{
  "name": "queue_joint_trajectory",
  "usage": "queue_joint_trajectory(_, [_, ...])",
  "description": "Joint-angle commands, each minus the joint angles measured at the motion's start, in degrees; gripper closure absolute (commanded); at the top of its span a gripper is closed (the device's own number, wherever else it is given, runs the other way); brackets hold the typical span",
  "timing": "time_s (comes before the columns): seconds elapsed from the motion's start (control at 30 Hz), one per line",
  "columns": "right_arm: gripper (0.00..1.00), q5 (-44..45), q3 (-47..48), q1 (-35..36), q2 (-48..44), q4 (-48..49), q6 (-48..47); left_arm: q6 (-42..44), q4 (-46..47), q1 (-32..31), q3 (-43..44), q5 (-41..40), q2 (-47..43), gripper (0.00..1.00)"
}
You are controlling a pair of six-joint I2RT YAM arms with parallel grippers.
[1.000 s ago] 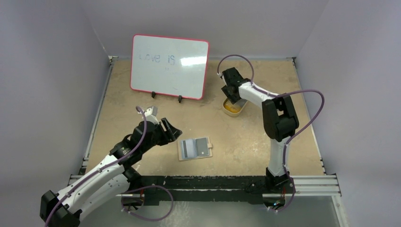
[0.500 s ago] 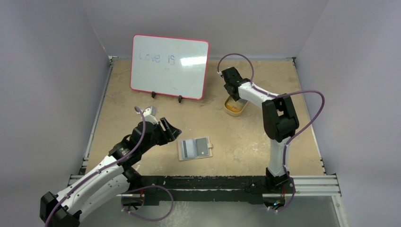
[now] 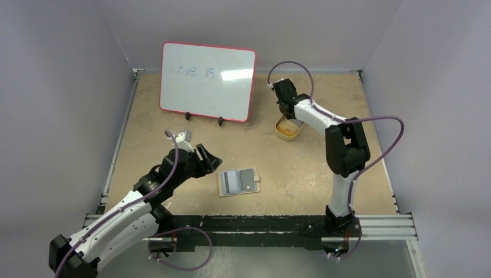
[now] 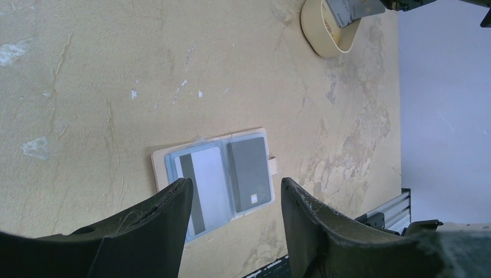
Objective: Put the credit cards into the card holder
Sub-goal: Pick up the credit card from the storage box.
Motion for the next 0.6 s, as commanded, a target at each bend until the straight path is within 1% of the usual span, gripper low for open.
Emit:
queue_joint_trajectory(0.0, [0.86,2.07,3.58,-0.44,-3.13,-1.12,0.99,0.05,1.94,-0.14,0.07,-0.6,0.03,0.43])
queue_joint_trajectory(0.13, [0.99,-4.39,6.31,0.91,-4.84,-10.48,5.37,-0.48,2.41,-0.15,-0.21,-0.5,0.08,0.43])
queue_joint_trajectory(0.23, [1.0,-10.39,5.89,2.23,-7.39,-14.8,8.62,-0.71,3.08,-0.15,-0.24,0.66,0.48,0.43])
queue_joint_trajectory(0.3, [1.0,-12.28,4.73,3.17,-9.47,-16.02,10.65,-1.24,3.65,-0.12,-0.07,1.71,0.99,0.43])
queue_joint_trajectory(0.4, [1.0,-15.05,2.06,4.01,-13.78,-15.21,14.47,-1.91,4.55,-0.11,0.44,3.28,1.41,0.43])
queue_joint_trajectory(0.47, [1.0,-19.92,-0.77,4.25,-17.32,-12.68,16.12,-2.14,4.58,-0.15,1.39,3.78,1.63,0.43])
queue_joint_trajectory(0.57, [1.0,-29.87,-5.7,4.46,-24.23,-6.25,18.76,-2.81,4.81,-0.15,2.77,3.79,2.02,0.43])
